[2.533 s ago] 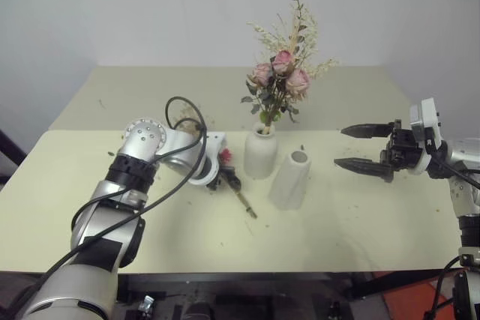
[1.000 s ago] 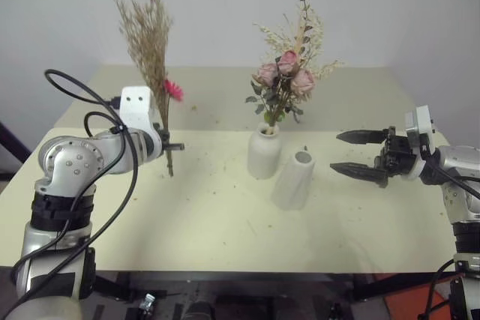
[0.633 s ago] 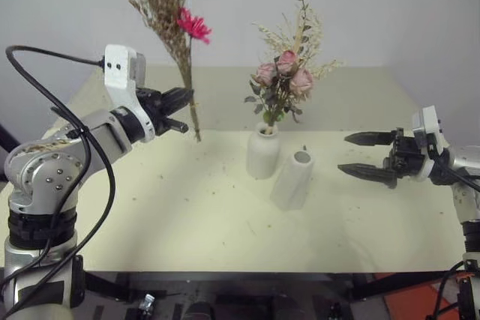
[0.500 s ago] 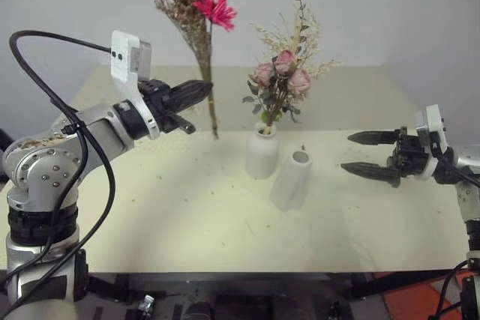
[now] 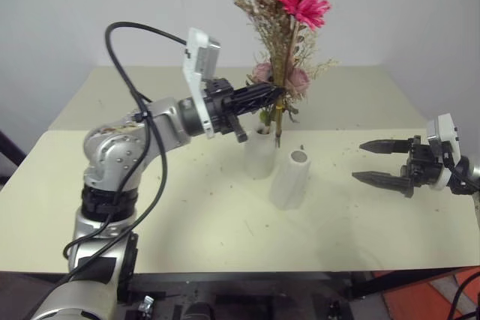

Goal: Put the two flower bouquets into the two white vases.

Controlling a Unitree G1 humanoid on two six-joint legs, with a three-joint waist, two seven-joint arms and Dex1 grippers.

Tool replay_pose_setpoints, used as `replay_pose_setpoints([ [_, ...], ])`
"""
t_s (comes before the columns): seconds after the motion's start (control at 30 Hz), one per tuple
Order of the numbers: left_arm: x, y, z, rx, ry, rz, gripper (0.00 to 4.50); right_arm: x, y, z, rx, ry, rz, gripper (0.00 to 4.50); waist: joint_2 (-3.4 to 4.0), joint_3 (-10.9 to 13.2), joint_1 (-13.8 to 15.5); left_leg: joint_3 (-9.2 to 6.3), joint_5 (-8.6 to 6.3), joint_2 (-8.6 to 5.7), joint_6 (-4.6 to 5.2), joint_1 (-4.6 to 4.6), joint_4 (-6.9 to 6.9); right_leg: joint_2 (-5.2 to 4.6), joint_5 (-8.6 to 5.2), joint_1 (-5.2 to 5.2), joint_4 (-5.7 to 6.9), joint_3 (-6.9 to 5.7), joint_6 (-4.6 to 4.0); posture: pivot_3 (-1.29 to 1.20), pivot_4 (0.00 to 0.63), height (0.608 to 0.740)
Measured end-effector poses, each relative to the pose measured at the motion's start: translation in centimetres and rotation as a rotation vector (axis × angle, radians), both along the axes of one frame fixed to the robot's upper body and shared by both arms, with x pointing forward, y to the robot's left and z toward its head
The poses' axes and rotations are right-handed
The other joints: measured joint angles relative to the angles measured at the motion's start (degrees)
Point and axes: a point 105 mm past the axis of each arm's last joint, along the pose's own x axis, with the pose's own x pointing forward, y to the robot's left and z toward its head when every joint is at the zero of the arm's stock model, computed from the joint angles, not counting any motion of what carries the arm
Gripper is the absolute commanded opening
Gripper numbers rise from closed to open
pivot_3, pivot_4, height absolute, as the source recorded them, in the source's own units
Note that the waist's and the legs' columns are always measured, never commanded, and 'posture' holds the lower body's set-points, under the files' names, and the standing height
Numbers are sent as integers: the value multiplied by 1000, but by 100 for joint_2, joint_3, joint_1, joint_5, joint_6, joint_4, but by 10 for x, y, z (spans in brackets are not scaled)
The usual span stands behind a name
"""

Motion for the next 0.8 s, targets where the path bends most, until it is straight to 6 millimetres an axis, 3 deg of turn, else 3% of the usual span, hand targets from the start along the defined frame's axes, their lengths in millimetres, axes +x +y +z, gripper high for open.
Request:
replay_pose_setpoints([
  [0.1, 6, -10, 0, -13, -7, -20, 11, -4, -1, -1, 3, -2, -12, 4500, 0, 0, 0, 1, -1, 0, 2, 1, 0, 0, 0, 1, 0, 2, 0, 0, 150, 740],
  [0.53, 13, -45, -33, 63, -24, -50, 11, -10, 3, 3, 15, -19, -32, 4500, 0, 0, 3, 2, -2, -1, 4, 2, 0, 1, -1, 1, 0, 5, 3, 0, 150, 740],
  [0.8, 14, -50, -45, 91, -97, -26, 11, -10, 5, 5, 19, -31, -32, 4500, 0, 0, 9, 3, -2, -1, 4, 12, 0, 1, -1, 12, -1, 6, 3, 0, 150, 740],
])
